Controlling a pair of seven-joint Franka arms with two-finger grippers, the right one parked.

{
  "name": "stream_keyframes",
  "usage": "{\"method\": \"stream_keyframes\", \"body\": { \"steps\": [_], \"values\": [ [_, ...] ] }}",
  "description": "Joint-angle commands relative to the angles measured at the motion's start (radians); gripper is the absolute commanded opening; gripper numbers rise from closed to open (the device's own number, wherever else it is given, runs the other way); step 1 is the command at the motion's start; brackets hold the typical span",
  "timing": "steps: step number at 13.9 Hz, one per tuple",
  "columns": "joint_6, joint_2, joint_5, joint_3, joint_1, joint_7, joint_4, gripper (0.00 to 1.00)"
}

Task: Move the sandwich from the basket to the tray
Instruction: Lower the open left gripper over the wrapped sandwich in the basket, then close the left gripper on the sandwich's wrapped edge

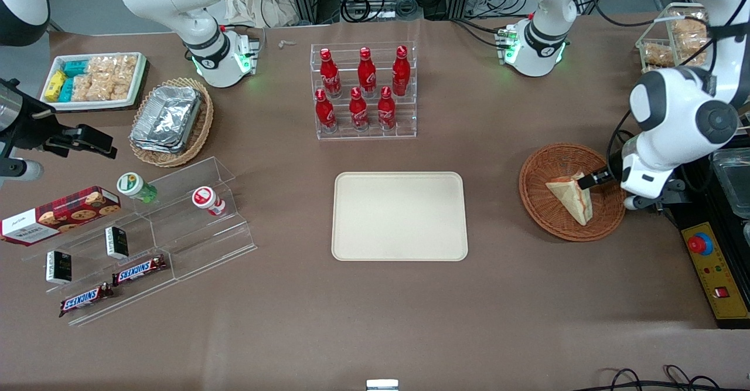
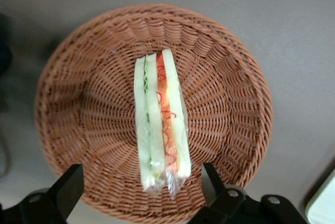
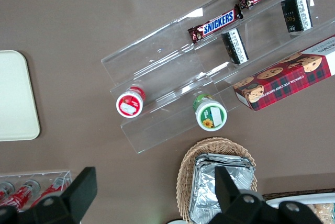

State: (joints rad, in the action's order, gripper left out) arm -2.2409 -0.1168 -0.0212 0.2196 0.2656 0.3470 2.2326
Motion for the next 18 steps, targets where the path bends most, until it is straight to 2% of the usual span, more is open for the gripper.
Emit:
{"method": "stream_keyframes", "body": {
  "steps": [1,7,8,10,15,16,18],
  "values": [
    [-0.043,-0.041,0.001,0.004,-0.003,0.040,0.002,1.00],
    [-0.100,-0.107,0.001,0.006,-0.040,0.104,0.005,1.00],
    [-0.100,-0.112,0.003,0.006,-0.040,0.104,0.008,0.94],
    [-0.098,-0.113,0.003,0.006,-0.040,0.102,0.008,0.68],
    [-0.080,-0.101,0.004,0.003,-0.034,0.090,0.004,0.13],
    [-0.051,-0.096,0.013,0.003,-0.034,0.090,-0.005,0.08],
    [0.030,-0.083,0.043,0.006,-0.036,0.095,-0.065,0.06]
  ]
}}
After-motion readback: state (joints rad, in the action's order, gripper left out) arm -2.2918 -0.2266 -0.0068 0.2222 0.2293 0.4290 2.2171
